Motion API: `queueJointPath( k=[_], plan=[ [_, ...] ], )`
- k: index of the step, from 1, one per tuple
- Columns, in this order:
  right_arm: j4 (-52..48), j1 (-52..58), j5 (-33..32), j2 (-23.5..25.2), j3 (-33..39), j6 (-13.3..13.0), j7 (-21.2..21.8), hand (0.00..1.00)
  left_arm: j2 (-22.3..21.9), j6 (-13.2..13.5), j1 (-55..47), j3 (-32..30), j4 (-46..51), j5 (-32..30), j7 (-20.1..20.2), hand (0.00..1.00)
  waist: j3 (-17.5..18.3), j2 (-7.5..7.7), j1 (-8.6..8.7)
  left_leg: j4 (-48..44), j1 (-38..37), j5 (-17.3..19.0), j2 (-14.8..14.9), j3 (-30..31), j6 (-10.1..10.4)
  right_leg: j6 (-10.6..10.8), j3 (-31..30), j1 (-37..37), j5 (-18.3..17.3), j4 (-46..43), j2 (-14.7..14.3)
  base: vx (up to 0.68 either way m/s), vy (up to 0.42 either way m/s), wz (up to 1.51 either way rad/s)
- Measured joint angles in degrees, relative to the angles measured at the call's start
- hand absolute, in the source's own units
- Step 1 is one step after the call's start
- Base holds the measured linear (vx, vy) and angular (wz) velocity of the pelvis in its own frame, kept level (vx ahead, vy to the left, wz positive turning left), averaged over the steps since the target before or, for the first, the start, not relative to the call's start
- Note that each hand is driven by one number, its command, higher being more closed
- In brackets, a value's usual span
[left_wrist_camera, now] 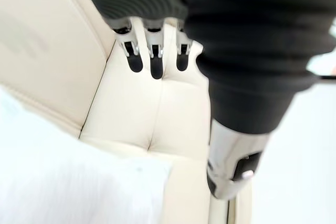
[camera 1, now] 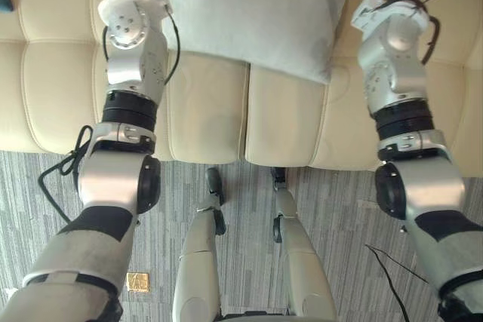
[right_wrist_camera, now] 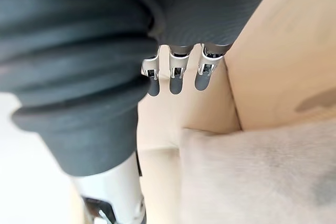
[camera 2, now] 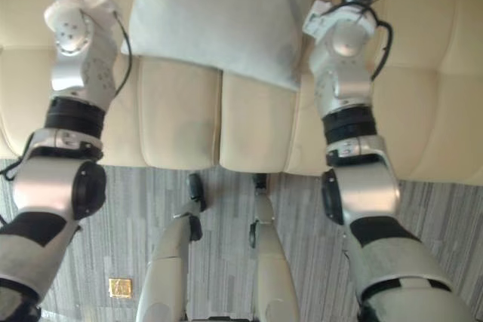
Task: Pick up cushions and gather them together orderly.
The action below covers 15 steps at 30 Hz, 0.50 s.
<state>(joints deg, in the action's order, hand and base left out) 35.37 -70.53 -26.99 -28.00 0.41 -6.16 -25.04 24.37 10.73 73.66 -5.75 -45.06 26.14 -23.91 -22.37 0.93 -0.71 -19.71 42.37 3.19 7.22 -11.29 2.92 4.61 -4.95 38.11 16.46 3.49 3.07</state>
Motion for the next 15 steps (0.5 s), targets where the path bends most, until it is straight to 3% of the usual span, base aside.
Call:
queueJointPath(
  k=[4,8,9,15],
  plan=[
    [-12.49,11.79,-0.12,-2.81,5.08,-0.95,0.9,0.0,0.91,0.5,-10.66,-1.62,9.61,1.05,0.71,0.0,0.0,0.0,-0.14,-0.47,-0.75,0.13,0.43,0.06,0.18,0.0,0.11,-0.97,-0.01,0.04,-0.35,0.01,-0.044,-0.04],
    [-23.9,30.95,1.66,-2.52,10.15,-2.03,1.88,0.0,-1.58,1.36,-26.74,-2.13,20.61,-0.76,0.76,0.0,0.07,-0.04,0.04,-0.67,-4.01,1.07,0.67,0.13,0.44,0.18,0.55,-4.68,-0.81,0.74,-0.45,0.01,-0.022,0.0],
    [-28.05,38.02,3.66,-0.36,11.78,-2.69,2.46,0.0,-4.04,2.08,-33.36,-2.29,24.59,-1.83,0.82,0.0,0.09,-0.04,-0.04,-1.23,-5.29,1.72,0.8,0.27,0.67,-0.61,1.29,-6.39,-3.25,0.73,-0.44,0.01,-0.057,0.01],
    [-33.73,59.66,11.92,13.42,12.88,-3.04,6.3,0.0,-16.8,2.14,-57.07,-0.25,32.11,-7.3,4.28,0.0,2.08,-0.08,-0.92,0.31,-10.44,2.39,1.62,0.92,1.66,-2.29,2.88,-10.89,-5.0,0.36,-1.49,0.03,-0.087,0.02]
  ],
)
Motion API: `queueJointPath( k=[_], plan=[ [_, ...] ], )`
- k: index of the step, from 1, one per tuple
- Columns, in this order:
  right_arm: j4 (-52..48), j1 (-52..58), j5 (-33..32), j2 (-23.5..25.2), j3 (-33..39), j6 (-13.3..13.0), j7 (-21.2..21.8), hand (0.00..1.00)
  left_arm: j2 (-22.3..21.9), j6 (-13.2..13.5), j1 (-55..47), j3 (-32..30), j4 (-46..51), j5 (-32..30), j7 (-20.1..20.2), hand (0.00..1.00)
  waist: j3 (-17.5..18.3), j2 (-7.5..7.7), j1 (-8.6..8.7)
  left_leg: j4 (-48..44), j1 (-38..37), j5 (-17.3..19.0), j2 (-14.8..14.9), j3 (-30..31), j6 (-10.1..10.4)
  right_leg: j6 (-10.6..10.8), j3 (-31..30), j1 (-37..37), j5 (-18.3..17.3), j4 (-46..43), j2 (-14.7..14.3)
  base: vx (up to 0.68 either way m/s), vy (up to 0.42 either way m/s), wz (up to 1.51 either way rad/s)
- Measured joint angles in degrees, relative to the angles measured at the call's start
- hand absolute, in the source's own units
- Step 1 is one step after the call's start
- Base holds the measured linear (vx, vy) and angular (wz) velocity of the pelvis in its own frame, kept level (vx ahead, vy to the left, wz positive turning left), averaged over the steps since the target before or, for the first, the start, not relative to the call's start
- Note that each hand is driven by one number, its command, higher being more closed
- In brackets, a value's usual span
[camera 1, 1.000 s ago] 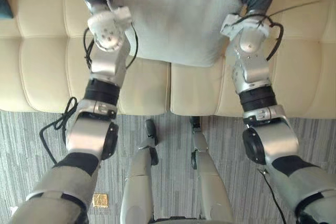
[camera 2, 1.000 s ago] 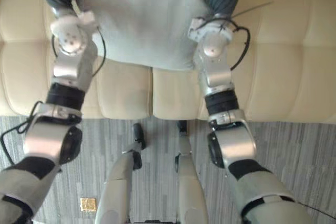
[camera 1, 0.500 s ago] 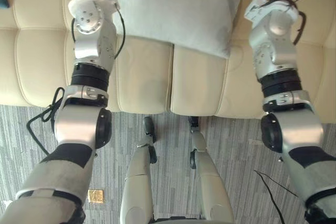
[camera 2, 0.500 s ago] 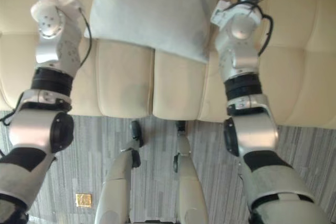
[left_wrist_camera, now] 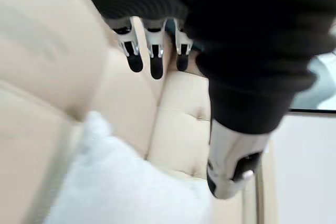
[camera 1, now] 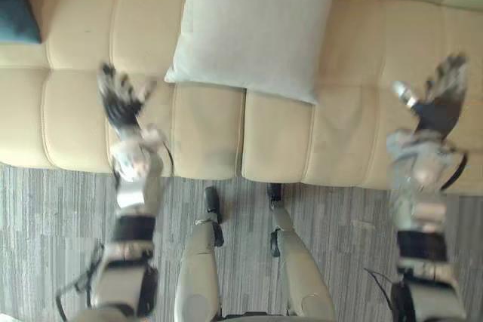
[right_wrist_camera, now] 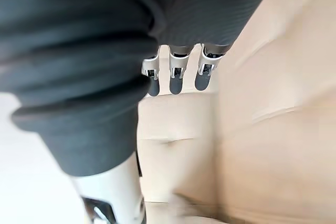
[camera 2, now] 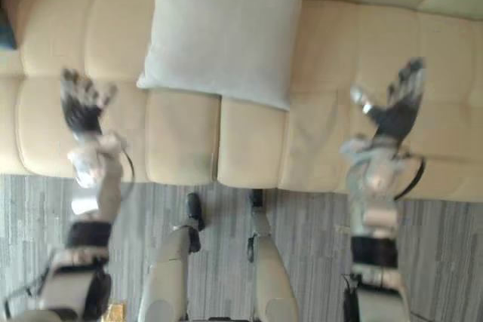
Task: Pick up cushions and gather them together orderly.
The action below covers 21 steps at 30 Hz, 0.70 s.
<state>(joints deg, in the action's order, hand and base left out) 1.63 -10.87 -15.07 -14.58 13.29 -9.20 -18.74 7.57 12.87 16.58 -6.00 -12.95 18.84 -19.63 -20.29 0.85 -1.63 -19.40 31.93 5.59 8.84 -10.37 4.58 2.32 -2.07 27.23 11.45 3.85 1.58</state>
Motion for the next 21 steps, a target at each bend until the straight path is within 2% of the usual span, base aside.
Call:
queueJointPath(
  k=[3,4,7,11,15,17,21],
  plan=[
    [1.31,8.31,3.61,6.15,-0.07,0.24,2.46,0.0,-2.67,-1.31,-8.28,1.62,0.0,-2.14,3.21,0.0,1.26,-0.12,-0.63,1.16,-3.55,0.03,0.28,-0.02,0.36,-0.41,0.19,-2.96,-0.38,0.03,-0.42,0.05,-0.075,-0.02],
    [4.01,12.25,5.55,8.31,-0.28,0.45,3.56,0.0,-3.36,-1.99,-12.83,2.0,-0.41,-3.05,5.03,0.0,3.63,-0.07,-0.78,2.09,-5.75,0.12,0.47,0.0,0.5,-0.57,0.5,-4.79,-0.9,0.07,-0.63,0.06,-0.059,0.04],
    [9.76,16.26,6.75,9.92,-0.66,0.97,5.84,0.0,-4.09,-2.32,-16.92,2.65,-3.71,-5.41,7.34,0.0,6.93,-0.25,-1.22,3.76,-9.85,0.33,0.39,-0.06,0.81,-0.72,0.67,-8.04,-2.25,0.02,-0.7,0.07,-0.043,0.03],
    [24.48,19.61,8.42,11.1,-2.88,2.13,9.4,0.0,-5.05,-3.79,-19.86,2.6,-17.82,-10.29,10.06,0.0,13.26,-0.69,-1.26,6.96,-16.85,0.63,0.12,0.01,1.31,-0.3,1.81,-13.6,-5.24,-0.72,-0.6,0.07,-0.033,0.1],
    [35.07,19.59,9.53,12.66,-2.79,3.02,11.0,0.0,-5.99,-4.93,-20.51,1.82,-29.04,-14.8,11.06,0.0,16.38,-0.6,-1.24,9.71,-21.55,0.58,-0.31,-0.04,1.47,-0.58,3.38,-17.18,-6.87,-0.66,-0.05,0.05,-0.013,0.04],
    [40.6,19.47,10.13,12.95,-2.08,3.31,11.27,0.0,-6.74,-5.26,-20.74,0.4,-34.14,-16.87,11.11,0.0,17.78,-0.52,-1.28,11.23,-23.88,0.47,-0.54,-0.04,1.62,-0.07,3.54,-18.89,-7.09,-0.48,0.08,0.06,0.006,0.06],
    [45.73,19.39,10.18,13.95,-0.03,4.15,11.49,0.0,-6.83,-6.12,-20.75,-1.38,-38.99,-20.04,11.19,0.0,19.52,-0.33,-1.4,13.43,-26.58,0.24,-0.85,0.03,1.77,0.2,3.65,-20.92,-7.4,0.17,0.21,0.06,0.008,0.0]
  ],
)
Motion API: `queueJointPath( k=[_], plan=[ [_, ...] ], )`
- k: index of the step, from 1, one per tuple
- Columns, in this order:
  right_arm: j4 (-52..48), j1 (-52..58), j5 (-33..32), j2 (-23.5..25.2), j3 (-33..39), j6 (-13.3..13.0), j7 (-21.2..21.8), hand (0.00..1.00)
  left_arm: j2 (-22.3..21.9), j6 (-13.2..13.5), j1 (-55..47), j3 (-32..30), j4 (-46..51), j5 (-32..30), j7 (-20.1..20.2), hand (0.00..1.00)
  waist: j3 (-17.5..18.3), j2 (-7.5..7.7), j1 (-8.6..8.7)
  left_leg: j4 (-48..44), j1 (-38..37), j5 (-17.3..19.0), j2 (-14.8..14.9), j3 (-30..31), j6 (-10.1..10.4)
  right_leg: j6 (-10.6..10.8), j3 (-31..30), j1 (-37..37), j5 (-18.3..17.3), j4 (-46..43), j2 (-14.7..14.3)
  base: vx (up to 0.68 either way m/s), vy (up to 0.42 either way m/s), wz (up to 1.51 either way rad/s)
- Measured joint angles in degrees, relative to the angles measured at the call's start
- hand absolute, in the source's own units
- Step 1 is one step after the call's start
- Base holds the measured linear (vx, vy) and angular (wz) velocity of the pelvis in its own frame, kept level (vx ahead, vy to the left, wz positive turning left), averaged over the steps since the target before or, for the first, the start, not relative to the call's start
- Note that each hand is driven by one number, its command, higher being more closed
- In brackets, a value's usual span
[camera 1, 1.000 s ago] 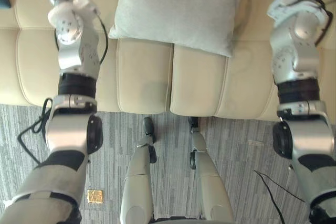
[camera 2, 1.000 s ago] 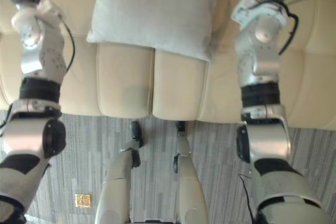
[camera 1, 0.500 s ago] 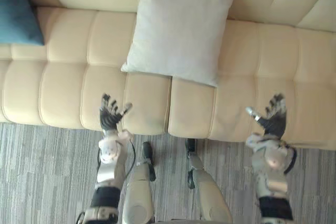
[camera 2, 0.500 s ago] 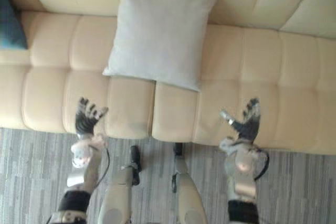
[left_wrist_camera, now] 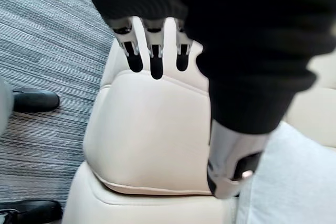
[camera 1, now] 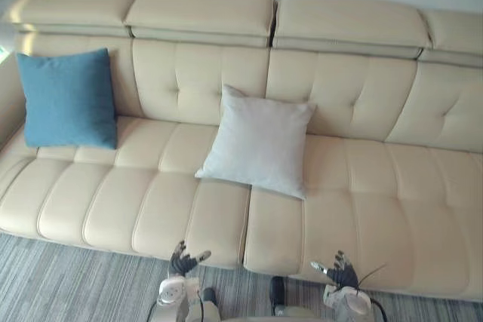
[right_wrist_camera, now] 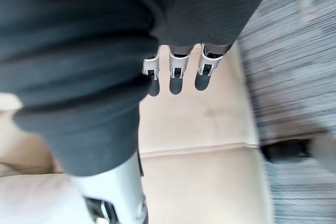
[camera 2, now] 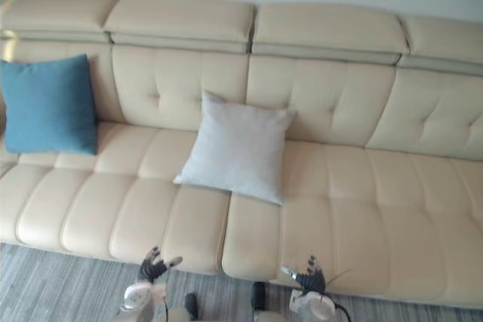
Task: Pick up cushions and gather them together orderly.
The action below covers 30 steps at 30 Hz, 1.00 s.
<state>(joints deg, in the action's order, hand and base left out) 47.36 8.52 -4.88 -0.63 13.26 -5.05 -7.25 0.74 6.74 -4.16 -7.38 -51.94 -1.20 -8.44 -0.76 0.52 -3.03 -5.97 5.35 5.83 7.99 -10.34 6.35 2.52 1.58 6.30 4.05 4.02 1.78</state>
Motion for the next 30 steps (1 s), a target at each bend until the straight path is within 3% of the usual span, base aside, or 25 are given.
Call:
queueJointPath(
  k=[8,9,17,25,30],
  plan=[
    [5.47,-0.32,-0.04,0.17,2.37,0.59,0.11,0.0,0.03,-0.88,0.11,-2.85,-4.77,-3.3,0.22,0.0,0.42,0.22,0.22,2.61,-3.81,-0.54,-1.67,0.97,-0.37,0.35,0.9,-3.21,-0.2,0.45,0.93,0.05,0.023,0.05],
    [10.0,-1.79,-0.1,0.32,3.53,1.23,0.46,0.0,0.65,-1.01,-1.12,-4.76,-7.2,-5.09,0.94,0.0,1.53,1.36,0.47,6.18,-6.4,-1.7,-5.58,1.77,-2.24,1.95,1.19,-4.0,-0.82,0.25,4.14,0.01,0.011,0.06],
    [10.0,-1.64,-0.07,0.33,3.51,1.4,0.45,0.0,0.63,-1.02,-1.54,-5.2,-7.23,-4.91,0.95,0.0,1.52,1.34,0.69,6.17,-6.67,-1.7,-5.5,1.45,-2.24,1.95,1.18,-4.16,-0.82,0.14,4.16,0.0,0.0,0.0],
    [10.15,-1.45,0.99,0.32,3.39,3.5,0.48,0.0,0.72,-1.33,-2.24,-4.76,-7.34,-2.67,1.34,0.0,0.75,1.11,1.02,6.92,-10.15,-1.73,-4.81,-0.54,-2.26,2.0,2.84,-6.45,-1.64,-0.76,4.68,-0.02,-0.001,-0.04],
    [9.57,-3.85,4.36,0.33,0.89,4.12,0.07,0.0,1.16,-1.57,-0.89,-3.9,-7.23,-1.96,1.35,0.0,-1.36,1.62,0.76,6.75,-11.25,-1.48,-3.93,-6.45,-1.9,2.16,7.4,-3.13,-1.32,-4.96,6.11,-0.05,0.006,-0.49]
  ],
)
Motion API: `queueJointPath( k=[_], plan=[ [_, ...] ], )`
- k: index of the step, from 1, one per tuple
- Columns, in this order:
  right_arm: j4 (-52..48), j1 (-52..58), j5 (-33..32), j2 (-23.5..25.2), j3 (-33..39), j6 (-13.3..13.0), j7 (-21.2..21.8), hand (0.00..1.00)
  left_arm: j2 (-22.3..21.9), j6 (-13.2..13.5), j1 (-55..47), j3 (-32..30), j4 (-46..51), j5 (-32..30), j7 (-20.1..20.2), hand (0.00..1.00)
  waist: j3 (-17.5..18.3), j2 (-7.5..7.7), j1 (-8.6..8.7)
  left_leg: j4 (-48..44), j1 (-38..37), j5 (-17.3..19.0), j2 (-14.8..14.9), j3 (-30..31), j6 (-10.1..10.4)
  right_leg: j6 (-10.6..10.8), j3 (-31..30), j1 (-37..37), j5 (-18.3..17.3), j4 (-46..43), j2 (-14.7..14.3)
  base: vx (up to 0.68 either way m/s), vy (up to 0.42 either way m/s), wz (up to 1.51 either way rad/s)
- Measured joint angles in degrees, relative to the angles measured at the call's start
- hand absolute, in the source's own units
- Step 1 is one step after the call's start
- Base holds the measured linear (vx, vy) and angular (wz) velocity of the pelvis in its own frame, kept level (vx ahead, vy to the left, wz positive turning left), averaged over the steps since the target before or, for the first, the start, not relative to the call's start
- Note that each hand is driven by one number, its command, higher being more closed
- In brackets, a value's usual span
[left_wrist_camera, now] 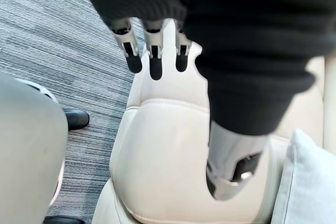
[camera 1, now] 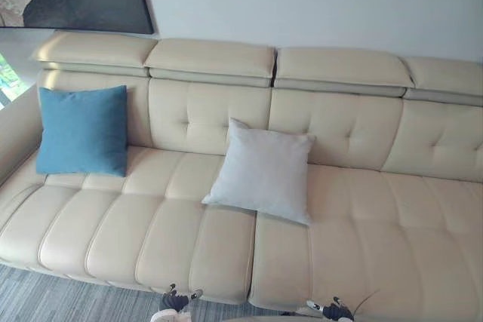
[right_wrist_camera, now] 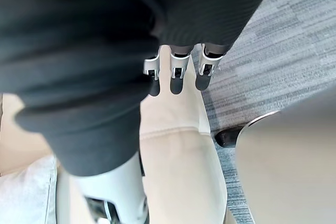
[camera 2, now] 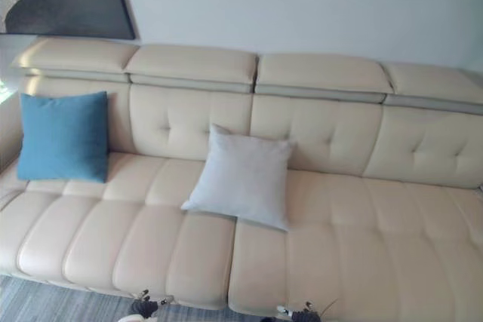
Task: Pick up cushions and gather them together orderly.
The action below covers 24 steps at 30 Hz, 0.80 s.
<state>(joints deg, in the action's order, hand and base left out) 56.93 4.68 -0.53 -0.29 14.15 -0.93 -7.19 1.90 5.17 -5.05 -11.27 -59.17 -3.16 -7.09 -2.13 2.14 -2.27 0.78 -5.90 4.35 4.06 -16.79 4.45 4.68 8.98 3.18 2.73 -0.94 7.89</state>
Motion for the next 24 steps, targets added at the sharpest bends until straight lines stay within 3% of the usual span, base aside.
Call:
queueJointPath(
  k=[2,4,5,6,7,8,9,10,11,12,13,14,15,16,18,20,24],
  plan=[
    [-0.55,-1.82,0.68,0.71,-1.79,0.08,-0.14,0.0,1.09,-0.54,1.18,1.37,-0.02,-0.01,-0.09,0.0,-1.25,0.42,0.01,-1.97,1.89,0.83,0.55,-2.41,0.09,0.02,-0.04,2.48,0.29,-2.16,0.21,-0.1,-0.016,-0.67],
    [-2.73,-2.25,0.68,1.9,-2.11,0.31,-0.25,0.0,2.08,-0.63,3.46,2.21,0.05,-0.03,-0.24,0.0,-2.76,2.04,0.13,-6.13,4.99,1.63,1.59,-5.55,-0.25,0.87,-0.22,4.9,1.51,-3.01,0.39,-0.13,-0.035,-0.31],
    [-3.03,-2.63,0.68,1.87,-2.7,0.34,-0.37,0.0,1.98,-0.67,4.59,2.11,0.07,-0.03,-0.33,0.0,-3.12,2.09,0.35,-7.34,6.46,1.51,2.67,-7.6,-0.44,2.93,-0.17,5.77,3.36,-2.36,0.01,-0.13,-0.039,-0.19],
    [-3.66,-3.1,0.69,1.54,-3.77,0.46,-0.47,0.0,1.73,-0.54,5.17,1.78,0.32,-0.03,-0.32,0.0,-3.57,1.62,0.09,-7.29,7.53,1.39,4.1,-8.65,-0.79,2.82,0.66,7.52,2.59,-5.52,-0.56,-0.11,-0.038,-0.13],
    [-4.09,-3.58,0.7,1.5,-4.7,0.53,-0.56,0.0,1.71,-0.68,5.84,1.41,0.22,0.01,-0.4,0.0,-3.88,1.57,0.18,-8.15,7.83,1.3,4.75,-9.01,-0.86,-1.46,3.67,11.12,-4.51,-20.85,1.64,-0.06,-0.069,-0.08],
    [-4.2,-3.37,0.8,1.49,-5.45,0.49,-0.62,0.0,1.7,-0.72,5.6,1.59,0.51,0.02,-0.4,0.0,-3.83,1.9,0.29,-9.79,7.5,1.29,4.83,-8.96,-0.91,-0.98,4.62,11.51,-8.62,-32.9,4.8,0.02,-0.08,0.1],
    [-4.11,-3.4,1.14,1.61,-5.76,0.46,-0.61,0.0,1.91,-0.72,5.33,1.72,1.15,0.03,-0.41,0.0,-3.57,2.66,0.4,-11.51,7.71,1.32,4.77,-8.92,-0.96,-0.2,4.56,10.88,-9.65,-37.65,6.84,0.06,-0.159,0.24],
    [-3.47,-3.59,1.91,1.48,-6.29,0.17,-0.58,0.0,2.84,-0.7,5.29,1.66,1.97,0.29,-0.43,0.0,-3.46,4.4,0.43,-14.48,8.57,1.4,4.71,-8.83,-1.06,1.18,4.17,10.66,-10.0,-38.99,7.96,-0.04,-0.192,0.23],
    [-3.0,-5.1,2.42,0.94,-6.7,-0.04,-0.62,0.0,2.95,-0.72,5.36,1.56,2.06,0.66,-0.33,0.0,-3.73,4.59,0.28,-16.89,11.51,2.1,4.98,-8.38,-0.91,1.51,5.17,10.24,-9.75,-37.33,7.1,-0.13,-0.168,0.17],
    [-2.08,-5.94,2.82,0.01,-7.09,-0.34,-0.67,0.0,2.5,-0.77,5.37,1.57,1.79,0.83,-0.31,0.0,-3.51,3.1,0.0,-14.66,12.45,1.94,3.45,-6.15,-1.12,1.91,4.17,7.83,-9.99,-31.17,5.07,-0.24,-0.05,0.03],
    [-1.41,-7.7,3.05,-2.34,-6.97,-0.24,-0.83,0.0,1.2,-0.59,4.57,1.46,1.8,1.11,-0.33,0.0,-4.3,0.32,-0.18,-10.37,11.59,-1.86,3.42,-6.83,-3.77,0.91,3.55,5.42,-14.04,-36.41,4.28,-0.22,0.016,0.09],
    [-0.96,-8.13,3.11,-2.09,-7.28,-0.26,-1.12,0.0,1.97,-0.63,4.27,1.42,2.4,1.17,-0.55,0.0,-4.6,2.49,0.1,-10.4,11.62,-2.76,1.56,-7.63,-3.61,1.82,2.49,3.68,-16.32,-38.22,6.37,-0.16,-0.022,-0.08],
    [0.47,-8.88,3.26,-2.13,-7.72,-0.32,-1.2,0.0,2.4,-0.8,4.4,1.11,2.25,1.24,-0.55,0.0,-4.98,4.02,-0.66,-12.56,13.11,-2.69,1.45,-8.34,-3.48,3.31,2.24,-0.11,-19.88,-30.21,5.91,-0.11,-0.159,-0.2],
    [0.65,-10.23,3.33,-2.17,-7.91,-0.11,-1.31,0.0,2.66,-0.97,4.13,0.93,2.15,1.44,-0.52,0.0,-5.65,3.35,-1.27,-13.99,14.28,-2.66,2.65,-8.99,-3.43,3.08,3.1,-1.77,-20.6,-25.13,4.35,-0.15,-0.211,-0.52],
    [0.26,-12.22,3.52,-2.75,-8.41,-0.31,-1.82,0.0,2.01,-0.96,4.1,1.32,1.95,2.22,-0.53,0.0,-7.71,-0.04,-0.82,-15.14,15.14,-3.3,6.09,-9.15,-2.43,0.14,3.42,-5.67,-18.83,-16.04,0.11,-0.22,-0.174,-0.4],
    [0.45,-11.4,4.41,-3.51,-8.34,-0.27,-2.04,0.0,1.41,-0.83,4.16,2.85,1.61,2.25,-0.49,0.0,-8.24,-1.57,-0.4,-14.35,14.49,-4.66,7.77,-9.15,-0.76,-1.22,3.9,-6.62,-17.93,-14.5,-1.64,-0.23,-0.117,-0.11],
    [2.56,-8.22,4.75,-5.16,-7.15,0.03,-2.4,0.0,1.37,-0.58,3.8,4.09,1.15,2.26,-0.44,0.0,-7.97,-2.1,0.07,-12.4,15.06,-7.21,7.68,-3.36,0.39,-2.97,5.1,-4.25,-17.22,-14.44,-2.11,-0.22,-0.072,-0.09]
  ],
)
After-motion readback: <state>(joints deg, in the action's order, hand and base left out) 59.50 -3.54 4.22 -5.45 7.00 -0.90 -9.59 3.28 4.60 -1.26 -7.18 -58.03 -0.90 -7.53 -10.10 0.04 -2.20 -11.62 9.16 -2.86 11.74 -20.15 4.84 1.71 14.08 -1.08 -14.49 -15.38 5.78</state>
